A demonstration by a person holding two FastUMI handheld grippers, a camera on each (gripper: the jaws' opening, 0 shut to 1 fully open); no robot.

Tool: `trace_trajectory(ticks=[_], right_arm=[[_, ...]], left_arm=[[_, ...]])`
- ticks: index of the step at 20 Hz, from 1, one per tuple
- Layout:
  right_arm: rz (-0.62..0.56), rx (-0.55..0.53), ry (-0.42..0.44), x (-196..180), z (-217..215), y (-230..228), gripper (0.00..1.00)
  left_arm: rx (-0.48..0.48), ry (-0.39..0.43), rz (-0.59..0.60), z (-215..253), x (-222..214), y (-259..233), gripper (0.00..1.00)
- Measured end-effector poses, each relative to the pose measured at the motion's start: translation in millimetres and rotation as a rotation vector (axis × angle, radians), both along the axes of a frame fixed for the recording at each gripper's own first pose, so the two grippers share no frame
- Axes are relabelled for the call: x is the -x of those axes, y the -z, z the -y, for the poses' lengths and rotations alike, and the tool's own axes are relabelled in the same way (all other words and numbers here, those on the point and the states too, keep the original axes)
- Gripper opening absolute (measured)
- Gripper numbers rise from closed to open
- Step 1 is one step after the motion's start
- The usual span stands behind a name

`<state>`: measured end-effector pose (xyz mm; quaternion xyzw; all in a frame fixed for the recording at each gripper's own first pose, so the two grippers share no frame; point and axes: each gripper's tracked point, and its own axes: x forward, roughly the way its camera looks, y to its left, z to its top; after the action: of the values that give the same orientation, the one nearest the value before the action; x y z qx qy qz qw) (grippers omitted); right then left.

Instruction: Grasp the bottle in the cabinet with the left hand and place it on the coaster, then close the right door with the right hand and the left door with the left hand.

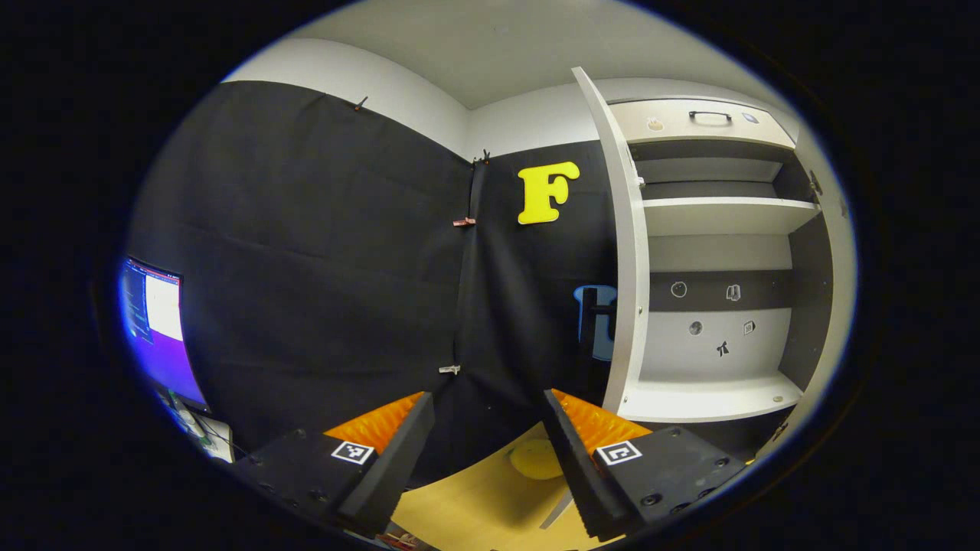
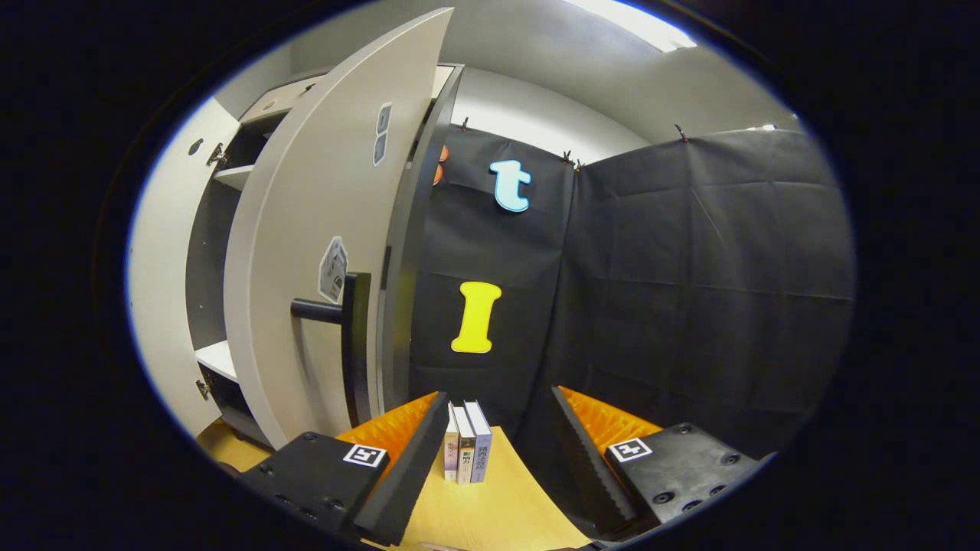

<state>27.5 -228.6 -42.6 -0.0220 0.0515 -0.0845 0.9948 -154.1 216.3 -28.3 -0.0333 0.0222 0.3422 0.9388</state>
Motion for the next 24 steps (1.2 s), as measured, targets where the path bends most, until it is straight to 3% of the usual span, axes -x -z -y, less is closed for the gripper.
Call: trace_trajectory(ticks=[4, 9, 11, 12, 18, 24], right_arm=[[-0.038, -0.051, 0.034, 5, -5, 4, 0.83], [-0.032, -0.016, 0.109, 11, -12, 0, 0.8], [-0.043, -0.034, 0.089, 14, -33, -1, 0.8], [-0.046, -0.042, 0.074, 16, -49, 0, 0.8], [-0.054, -0.052, 0.01, 13, -117, -2, 0.79], [-0.001, -0.038, -0.016, 29, -161, -25, 0.93]], left_arm=[[-0.02, 0.009, -0.01, -2, -15, -2, 0.89], [-0.027, 0.046, -0.01, -23, -27, -2, 0.89], [-0.023, 0.06, 0.0, -34, -33, -4, 0.94], [-0.02, 0.071, 0.005, -39, -36, -5, 0.89], [-0.042, 0.138, 0.01, -60, -45, -6, 0.89], [-0.01, 0.244, 0.015, -68, -65, 1, 0.89]])
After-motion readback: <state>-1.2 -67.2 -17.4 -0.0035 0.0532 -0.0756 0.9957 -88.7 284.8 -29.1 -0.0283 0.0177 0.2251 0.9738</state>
